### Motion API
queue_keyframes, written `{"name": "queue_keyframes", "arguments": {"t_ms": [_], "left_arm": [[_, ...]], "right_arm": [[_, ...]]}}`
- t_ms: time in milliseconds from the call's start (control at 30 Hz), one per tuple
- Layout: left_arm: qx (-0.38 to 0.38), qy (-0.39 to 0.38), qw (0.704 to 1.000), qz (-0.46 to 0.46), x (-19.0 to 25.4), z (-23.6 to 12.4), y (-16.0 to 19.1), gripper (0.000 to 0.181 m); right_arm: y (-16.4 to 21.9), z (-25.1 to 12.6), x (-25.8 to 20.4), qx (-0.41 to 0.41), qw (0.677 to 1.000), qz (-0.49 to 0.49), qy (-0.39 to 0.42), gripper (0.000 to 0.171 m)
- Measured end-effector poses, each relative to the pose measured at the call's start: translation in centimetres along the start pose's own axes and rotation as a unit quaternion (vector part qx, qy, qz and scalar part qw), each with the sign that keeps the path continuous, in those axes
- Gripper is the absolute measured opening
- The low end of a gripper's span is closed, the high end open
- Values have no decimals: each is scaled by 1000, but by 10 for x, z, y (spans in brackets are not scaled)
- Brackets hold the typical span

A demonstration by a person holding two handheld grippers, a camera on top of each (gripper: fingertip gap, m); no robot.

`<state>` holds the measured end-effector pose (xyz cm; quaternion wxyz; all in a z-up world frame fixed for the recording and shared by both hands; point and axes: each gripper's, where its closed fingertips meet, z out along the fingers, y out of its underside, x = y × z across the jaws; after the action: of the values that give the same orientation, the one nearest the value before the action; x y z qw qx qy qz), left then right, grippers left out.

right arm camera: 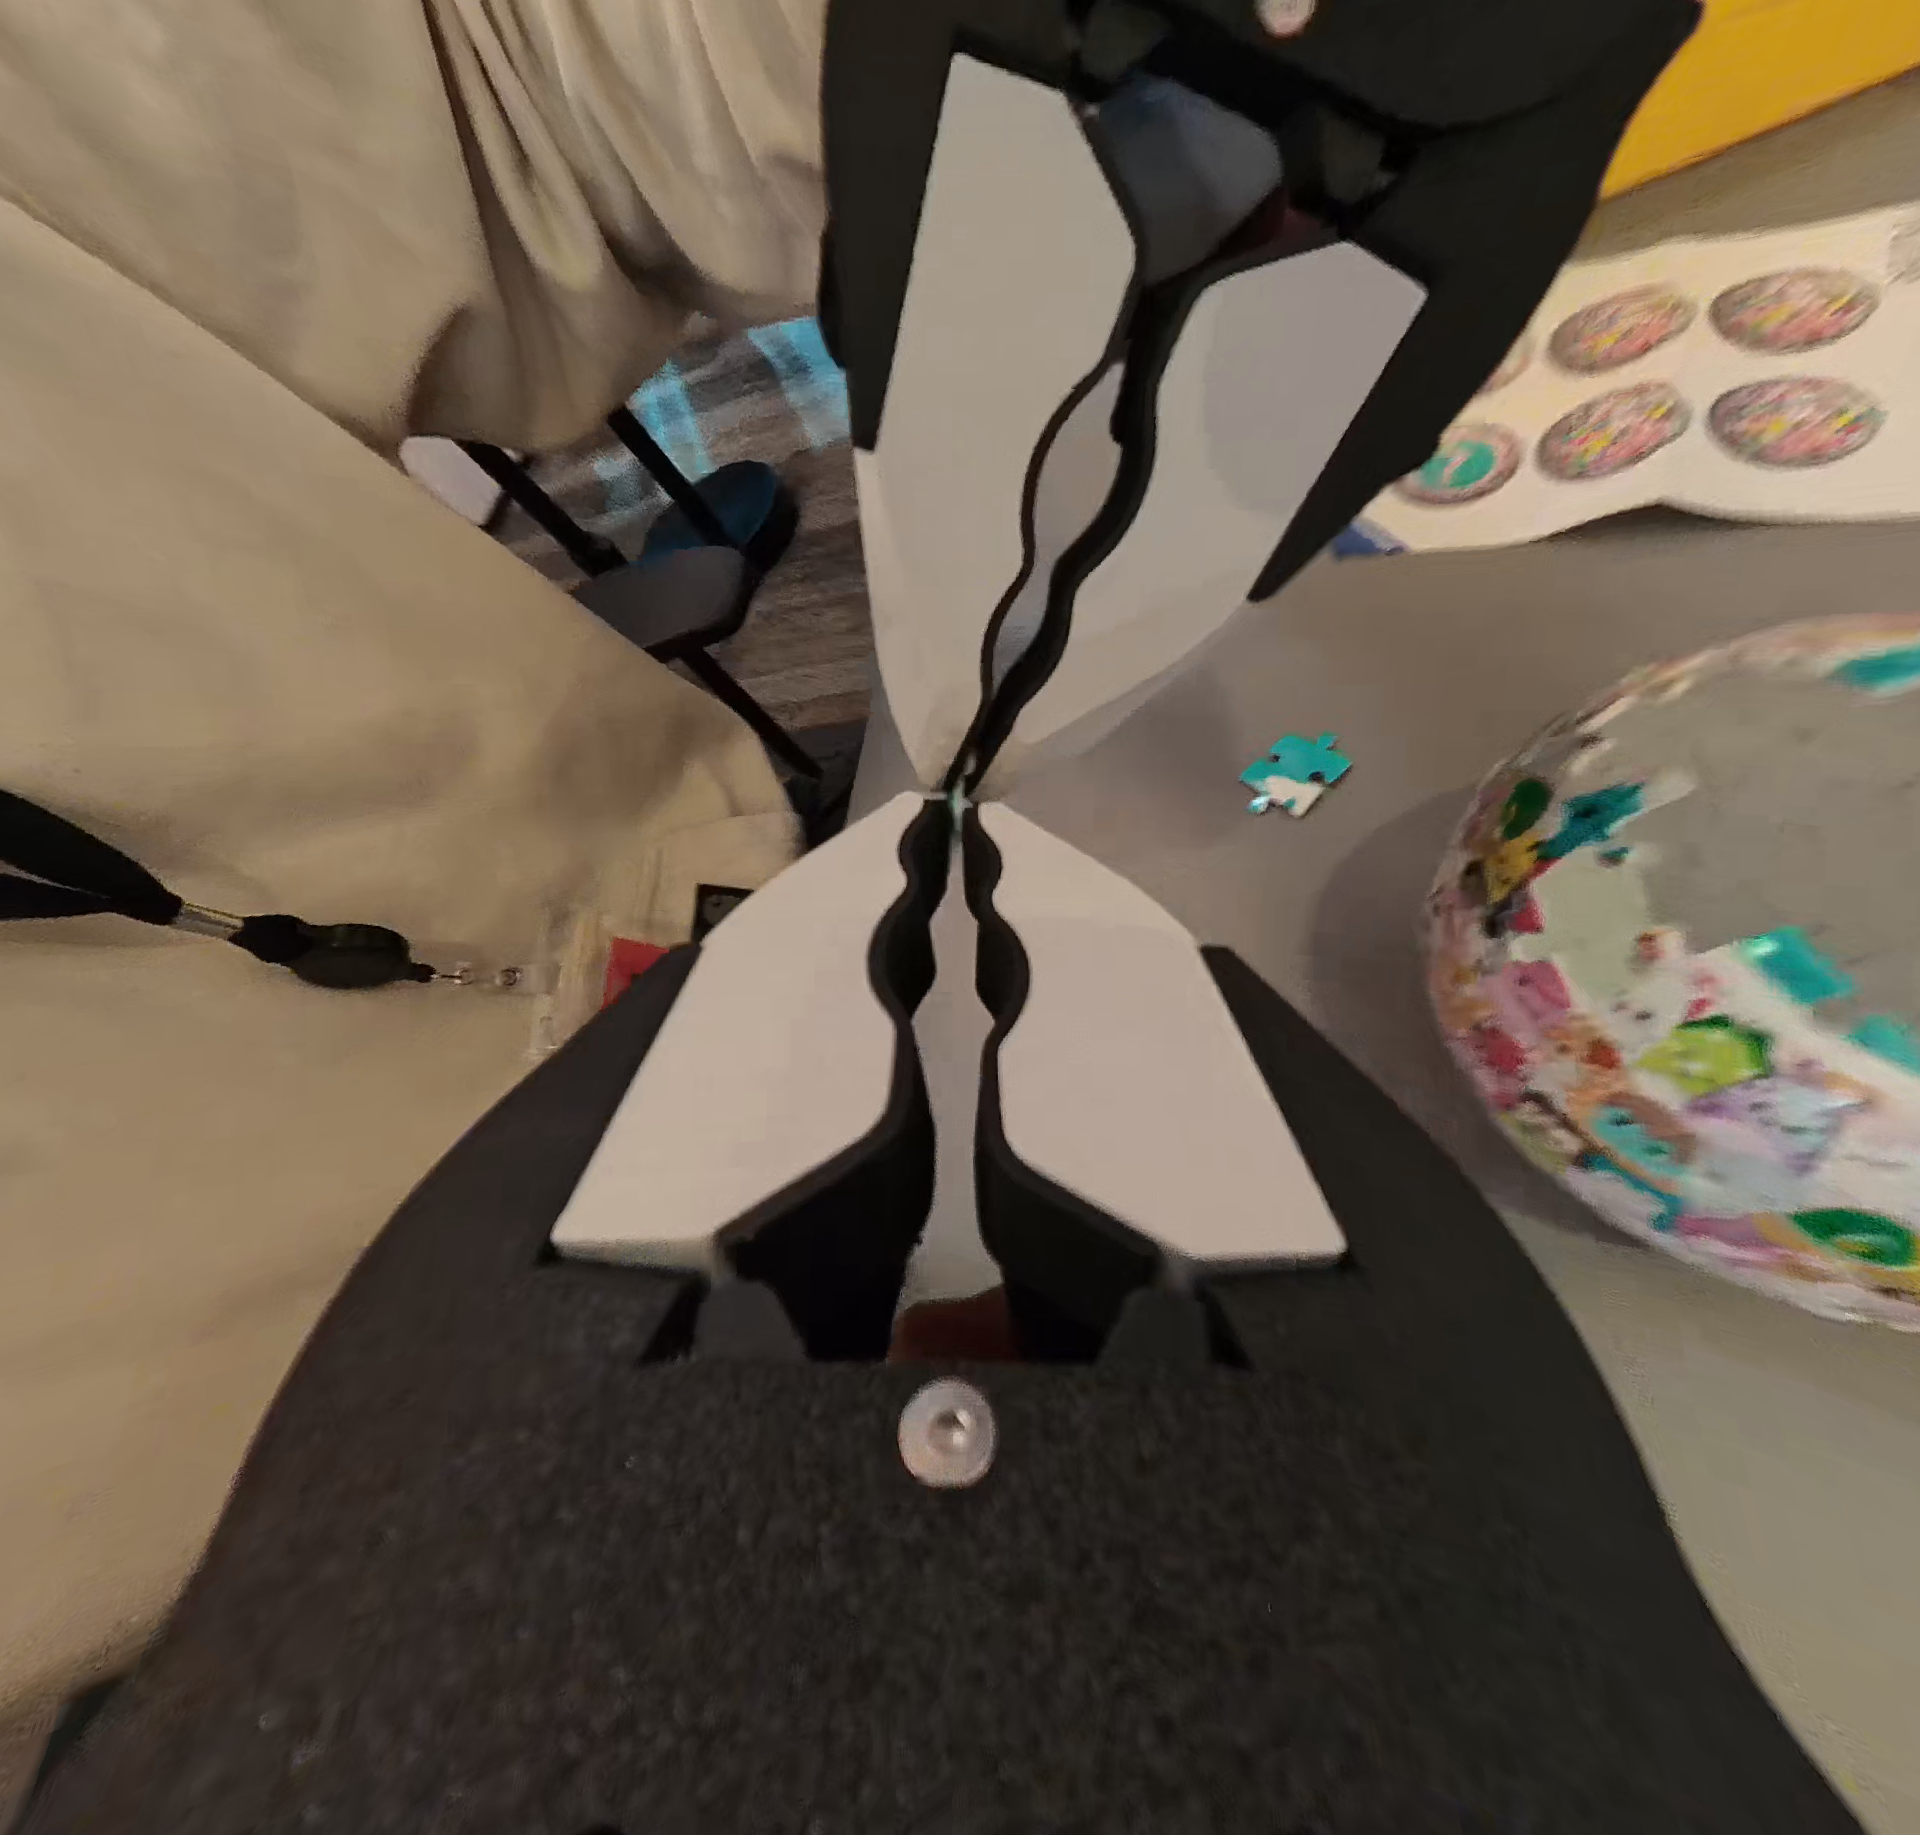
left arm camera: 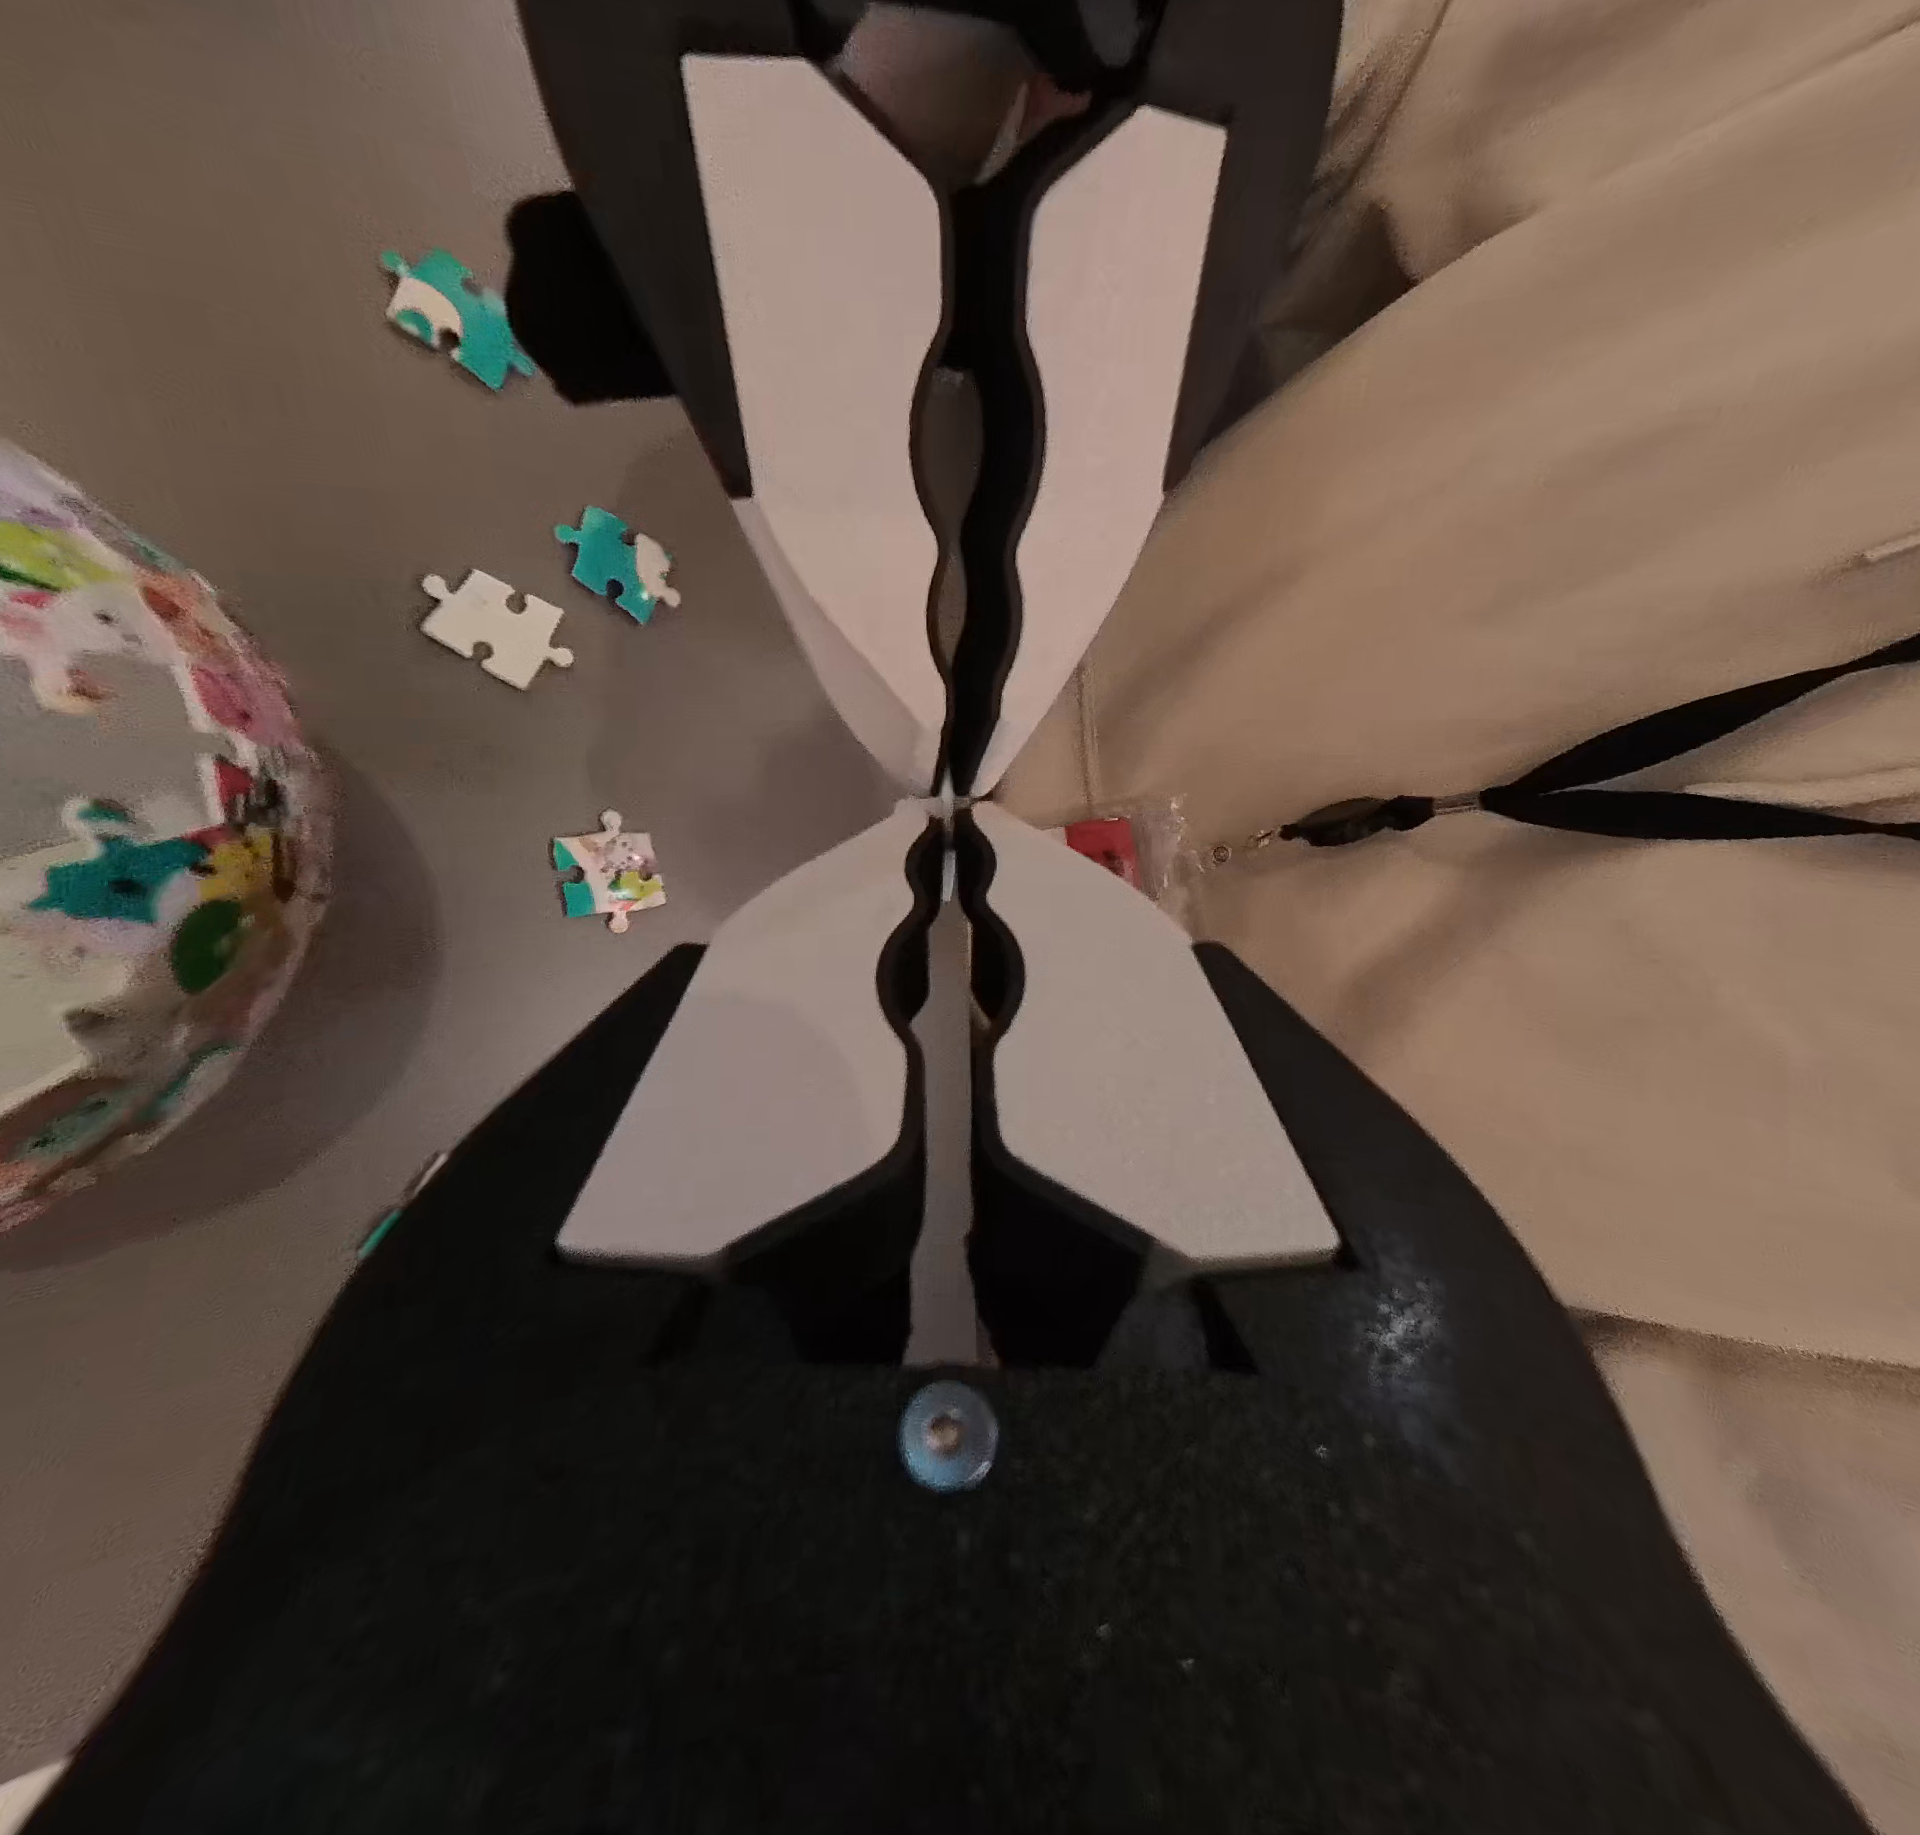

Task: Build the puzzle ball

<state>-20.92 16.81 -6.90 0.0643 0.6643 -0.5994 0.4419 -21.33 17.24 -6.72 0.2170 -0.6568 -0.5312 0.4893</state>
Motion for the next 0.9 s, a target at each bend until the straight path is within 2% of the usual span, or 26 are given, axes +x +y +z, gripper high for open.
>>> {"name": "queue_keyframes", "arguments": {"t_ms": [100,200,267,367,433,500,600,700,767,900], "left_arm": [[13,-3,1000,-27,-18,24,23,2],[70,-35,996,-38,-42,37,41,4],[109,-106,987,-46,-63,31,54,24],[180,-250,951,-26,-91,6,70,34],[249,-288,924,-19,-99,-11,69,44],[278,-301,912,-25,-108,-22,70,69],[258,-373,891,-18,-137,-37,74,89],[204,-430,879,18,-161,-39,69,116],[153,-448,880,44,-173,-32,65,119],[113,-438,890,65,-183,-18,54,121]], "right_arm": [[30,23,6,19,998,53,-13,2],[62,43,17,39,991,123,-22,2],[86,53,22,15,990,141,-10,2],[106,64,21,-9,989,148,-6,2],[115,66,31,-32,990,137,24,3],[119,62,41,-47,990,127,45,4],[117,40,55,-74,990,73,92,28],[91,-14,90,-64,974,-45,213,52],[84,-46,124,-85,941,-126,301,78],[98,-41,177,-141,927,-143,317,126]]}}
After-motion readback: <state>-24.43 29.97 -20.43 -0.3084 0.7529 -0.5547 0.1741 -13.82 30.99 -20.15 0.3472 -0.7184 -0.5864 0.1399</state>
